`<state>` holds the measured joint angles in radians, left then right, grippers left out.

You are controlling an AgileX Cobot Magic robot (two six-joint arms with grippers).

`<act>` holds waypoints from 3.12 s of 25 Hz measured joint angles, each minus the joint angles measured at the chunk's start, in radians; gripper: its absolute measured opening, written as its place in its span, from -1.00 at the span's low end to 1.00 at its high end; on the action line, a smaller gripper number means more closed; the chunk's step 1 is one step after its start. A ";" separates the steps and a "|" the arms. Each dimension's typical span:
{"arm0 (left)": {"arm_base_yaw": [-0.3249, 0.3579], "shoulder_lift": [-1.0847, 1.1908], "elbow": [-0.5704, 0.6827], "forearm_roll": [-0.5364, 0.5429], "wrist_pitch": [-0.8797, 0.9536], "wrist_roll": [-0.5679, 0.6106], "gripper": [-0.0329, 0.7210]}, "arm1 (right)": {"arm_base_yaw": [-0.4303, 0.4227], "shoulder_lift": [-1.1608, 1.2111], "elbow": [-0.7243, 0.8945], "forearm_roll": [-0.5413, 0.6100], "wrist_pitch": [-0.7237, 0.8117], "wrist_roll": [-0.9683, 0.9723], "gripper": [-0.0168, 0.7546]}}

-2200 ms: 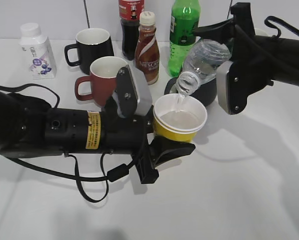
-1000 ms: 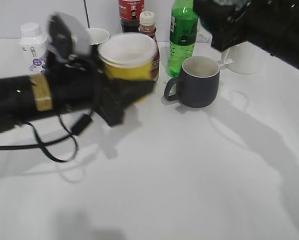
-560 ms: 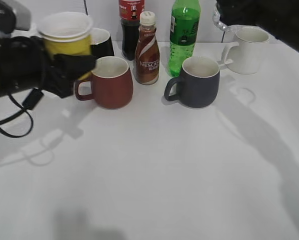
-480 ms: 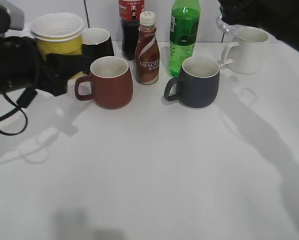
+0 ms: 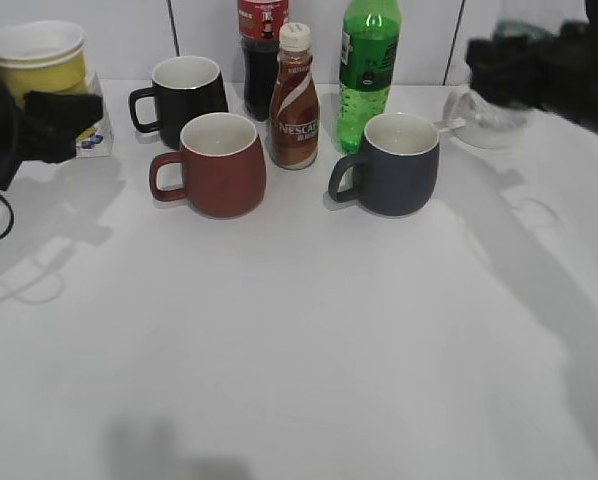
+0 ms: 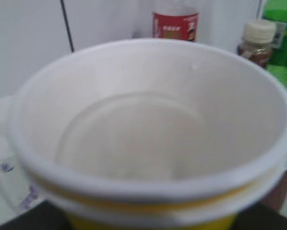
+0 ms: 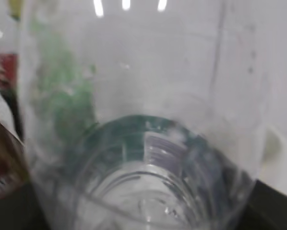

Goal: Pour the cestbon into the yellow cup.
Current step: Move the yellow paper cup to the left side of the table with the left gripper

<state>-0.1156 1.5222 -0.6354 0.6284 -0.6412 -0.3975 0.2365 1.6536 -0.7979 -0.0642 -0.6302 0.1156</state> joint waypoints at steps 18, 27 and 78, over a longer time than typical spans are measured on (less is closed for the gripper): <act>0.043 0.330 0.000 -0.231 -0.321 0.218 0.12 | -0.074 0.000 0.103 0.085 0.013 -0.155 0.26; 0.043 0.459 -0.074 -0.232 -0.348 0.243 0.12 | -0.074 0.000 0.103 0.086 0.013 -0.159 0.26; 0.043 0.436 0.028 -0.139 -0.312 0.247 0.70 | -0.074 0.259 0.104 0.030 -0.349 -0.161 0.26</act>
<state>-0.0730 1.9578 -0.6074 0.4898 -0.9536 -0.1505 0.1629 1.9122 -0.6942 -0.0343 -0.9796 -0.0455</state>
